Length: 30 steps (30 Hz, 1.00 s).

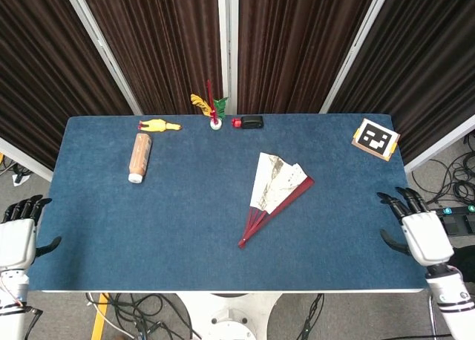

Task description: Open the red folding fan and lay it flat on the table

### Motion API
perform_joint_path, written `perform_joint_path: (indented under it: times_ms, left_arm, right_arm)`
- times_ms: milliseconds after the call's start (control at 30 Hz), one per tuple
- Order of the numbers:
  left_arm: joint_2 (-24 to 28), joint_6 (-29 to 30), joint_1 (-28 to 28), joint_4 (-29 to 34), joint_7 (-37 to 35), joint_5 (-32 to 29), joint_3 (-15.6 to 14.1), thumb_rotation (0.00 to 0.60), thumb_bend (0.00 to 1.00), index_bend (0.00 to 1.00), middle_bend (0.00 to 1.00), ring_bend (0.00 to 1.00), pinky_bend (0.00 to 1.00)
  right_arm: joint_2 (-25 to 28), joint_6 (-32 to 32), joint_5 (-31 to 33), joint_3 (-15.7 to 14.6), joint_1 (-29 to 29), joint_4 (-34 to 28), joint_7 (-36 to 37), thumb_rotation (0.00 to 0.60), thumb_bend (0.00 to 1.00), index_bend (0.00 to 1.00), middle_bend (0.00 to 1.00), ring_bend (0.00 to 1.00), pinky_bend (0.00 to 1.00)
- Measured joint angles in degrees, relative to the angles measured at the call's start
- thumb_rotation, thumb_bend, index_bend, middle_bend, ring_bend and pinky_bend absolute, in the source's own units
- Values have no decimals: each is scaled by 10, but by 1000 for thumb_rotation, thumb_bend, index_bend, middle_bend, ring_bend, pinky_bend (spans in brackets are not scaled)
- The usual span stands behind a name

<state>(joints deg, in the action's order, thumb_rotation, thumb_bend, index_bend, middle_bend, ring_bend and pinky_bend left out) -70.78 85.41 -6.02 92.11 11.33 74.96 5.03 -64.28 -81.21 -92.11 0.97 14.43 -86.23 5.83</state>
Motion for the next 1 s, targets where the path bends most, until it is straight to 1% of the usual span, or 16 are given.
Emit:
perform_joint_path:
  times_ms: [100,167,267,400,500,600,800,1000]
  left_arm:
    - [-1,-2,-1,-2,-4,1,2,600,204,285,263,179,169]
    - [0,-4,0,-2,-8,1,2,600,204,285,263,179,169]
    - [1,-6,1,-2,-15,1,2,600,204,285,263,180,169]
    - [1,-11,1,-5,-25,0,2,600,205,285,263,180,169]
    - [0,-17,1,-7,-34,-1,4,600,204,285,263,180,169]
    - [-1,-22,0,-13,-42,-2,5,600,204,285,263,180,169]
    - [-4,-34,-4,-25,-57,-6,9,600,204,285,263,179,169]
    - [-8,-38,-5,-37,-66,-7,11,600,204,285,263,180,169]
  right_arm:
    - [-23,45,-3,9,33,9,-27,600,59,281,328,97,114]
    - [-42,77,-2,16,56,18,-40,600,52,295,329,97,114]
    - [-88,133,5,27,96,44,-56,600,49,315,337,97,114]
    - [-165,189,23,43,141,103,-75,600,60,343,340,97,112]
    - [-218,218,36,52,169,154,-85,600,72,365,344,97,111]
    - [-265,237,42,56,192,206,-94,600,74,390,354,97,111]
    - [-344,254,47,57,223,297,-99,600,91,414,366,98,111]
    - [-400,249,46,54,238,371,-90,600,127,423,375,98,108]
